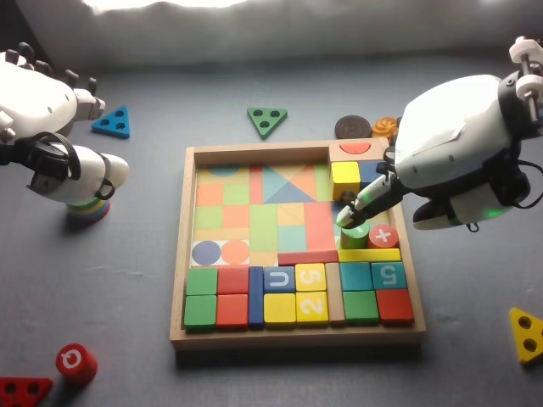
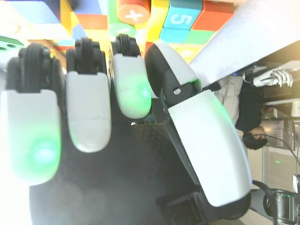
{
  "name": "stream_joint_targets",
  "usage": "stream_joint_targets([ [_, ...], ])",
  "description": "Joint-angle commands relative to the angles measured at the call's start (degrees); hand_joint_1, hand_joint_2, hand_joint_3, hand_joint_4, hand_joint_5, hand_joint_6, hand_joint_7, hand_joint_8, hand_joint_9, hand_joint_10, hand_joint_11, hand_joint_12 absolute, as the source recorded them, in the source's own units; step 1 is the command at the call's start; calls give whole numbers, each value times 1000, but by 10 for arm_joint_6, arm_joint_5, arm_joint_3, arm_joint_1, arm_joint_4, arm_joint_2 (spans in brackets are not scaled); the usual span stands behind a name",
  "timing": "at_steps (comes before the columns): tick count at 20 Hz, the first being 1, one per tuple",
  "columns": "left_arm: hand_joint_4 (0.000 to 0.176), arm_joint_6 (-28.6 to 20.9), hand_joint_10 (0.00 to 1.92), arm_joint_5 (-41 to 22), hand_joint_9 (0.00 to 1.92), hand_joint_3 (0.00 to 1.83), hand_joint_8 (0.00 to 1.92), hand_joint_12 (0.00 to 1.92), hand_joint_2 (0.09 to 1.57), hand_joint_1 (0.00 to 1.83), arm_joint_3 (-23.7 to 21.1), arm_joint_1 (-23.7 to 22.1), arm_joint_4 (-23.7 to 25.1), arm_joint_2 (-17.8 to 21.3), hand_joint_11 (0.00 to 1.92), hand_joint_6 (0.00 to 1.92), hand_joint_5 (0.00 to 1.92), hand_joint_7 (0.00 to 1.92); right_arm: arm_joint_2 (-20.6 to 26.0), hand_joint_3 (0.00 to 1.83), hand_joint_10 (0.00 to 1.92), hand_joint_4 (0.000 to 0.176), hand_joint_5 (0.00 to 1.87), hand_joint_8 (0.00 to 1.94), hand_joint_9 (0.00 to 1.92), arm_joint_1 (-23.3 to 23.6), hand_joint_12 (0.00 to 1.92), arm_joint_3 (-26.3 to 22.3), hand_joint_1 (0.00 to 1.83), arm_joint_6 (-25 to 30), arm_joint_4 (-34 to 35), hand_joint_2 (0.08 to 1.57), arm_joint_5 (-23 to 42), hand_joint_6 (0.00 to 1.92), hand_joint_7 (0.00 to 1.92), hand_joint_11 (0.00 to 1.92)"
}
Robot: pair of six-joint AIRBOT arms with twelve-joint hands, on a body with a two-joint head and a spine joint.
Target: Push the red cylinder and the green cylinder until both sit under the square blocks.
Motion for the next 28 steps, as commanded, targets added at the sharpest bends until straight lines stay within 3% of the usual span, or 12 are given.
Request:
stream_joint_targets([
  [1, 0, 2, 6, -13, 255, 0, 5, 592, 1359, 34, 2, -7, 35, 6, 0, 4, 212, 275, 5, 115, 1921, 0, 299, 1941, 1818, 9, 1921, 0, 555, 0, 22, 1571, -7, 1, 1648, 1921],
  [7, 0, 2, 1, -13, 216, 0, 1, 450, 1361, 20, 2, -7, 34, 6, 0, 3, 184, 242, 4, 120, 1921, 0, 315, 1941, 1804, 18, 1921, 0, 536, -1, 21, 1571, -20, 4, 1635, 1906],
  [11, 0, 2, 7, -13, 256, 0, 5, 548, 1349, 51, 2, -6, 34, 6, 0, 5, 225, 280, -5, 122, 1921, 0, 323, 1941, 1802, 18, 1921, 15, 542, -8, 21, 1571, -48, 4, 1617, 1911],
  [24, 0, 2, 3, -13, 236, 3, 4, 536, 1366, 0, 1, -6, 34, 6, 0, 3, 204, 260, -43, 73, 1921, 0, 351, 1941, 1790, 9, 1921, 63, 558, -8, 21, 1571, -69, 8, 1589, 1895],
  [28, 0, 2, 9, -13, 287, 0, 7, 643, 1359, 45, 1, -7, 34, 6, 0, 8, 241, 309, -49, 98, 1921, 0, 332, 1941, 1792, 5, 1921, 69, 557, -8, 21, 1571, -69, 0, 1602, 1894],
])
